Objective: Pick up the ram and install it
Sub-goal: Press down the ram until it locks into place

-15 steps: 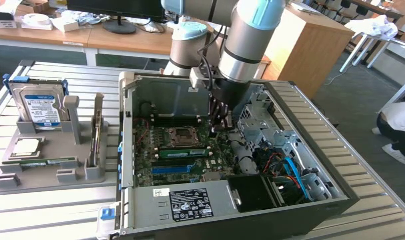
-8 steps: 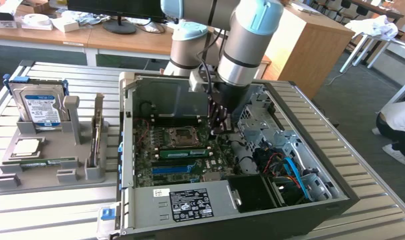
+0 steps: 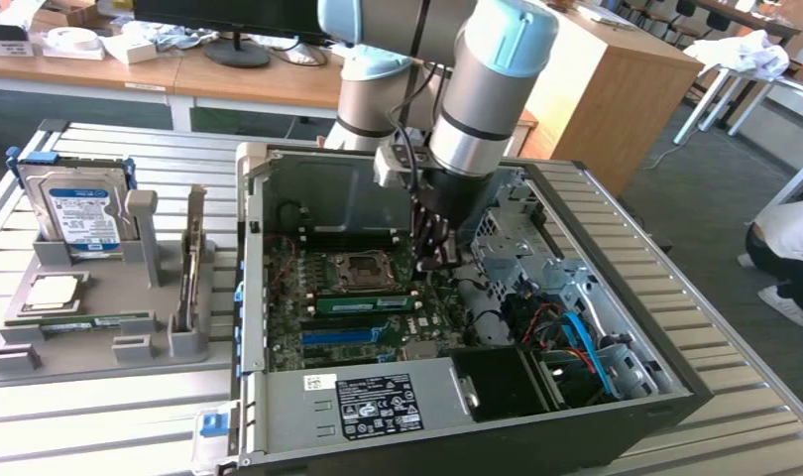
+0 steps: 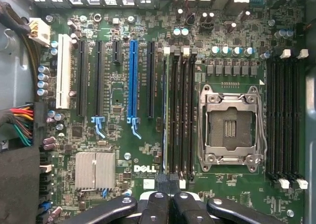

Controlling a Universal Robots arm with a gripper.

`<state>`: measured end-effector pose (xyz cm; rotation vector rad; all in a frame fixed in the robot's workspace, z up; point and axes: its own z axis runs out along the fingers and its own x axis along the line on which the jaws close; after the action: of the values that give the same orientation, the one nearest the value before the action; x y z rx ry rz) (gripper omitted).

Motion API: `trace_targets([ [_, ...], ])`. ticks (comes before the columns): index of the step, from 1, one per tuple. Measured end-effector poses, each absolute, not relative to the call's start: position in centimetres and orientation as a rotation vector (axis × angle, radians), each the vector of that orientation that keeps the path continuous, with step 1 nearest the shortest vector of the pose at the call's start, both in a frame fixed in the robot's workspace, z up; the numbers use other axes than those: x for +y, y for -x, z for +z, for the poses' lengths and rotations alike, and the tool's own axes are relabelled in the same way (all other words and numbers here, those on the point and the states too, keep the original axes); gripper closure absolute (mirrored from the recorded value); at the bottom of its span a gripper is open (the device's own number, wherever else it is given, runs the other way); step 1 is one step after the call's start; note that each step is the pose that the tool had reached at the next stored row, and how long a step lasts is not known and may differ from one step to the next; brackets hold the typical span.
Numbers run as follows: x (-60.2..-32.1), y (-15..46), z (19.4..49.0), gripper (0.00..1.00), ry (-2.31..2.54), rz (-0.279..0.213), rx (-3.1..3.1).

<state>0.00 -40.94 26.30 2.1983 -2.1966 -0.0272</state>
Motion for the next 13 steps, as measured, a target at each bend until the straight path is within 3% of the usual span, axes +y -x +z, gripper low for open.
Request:
trace_targets([
  [13,-40.94,0.18,25.29,0.9,-2.198,-0.028,-2.196],
])
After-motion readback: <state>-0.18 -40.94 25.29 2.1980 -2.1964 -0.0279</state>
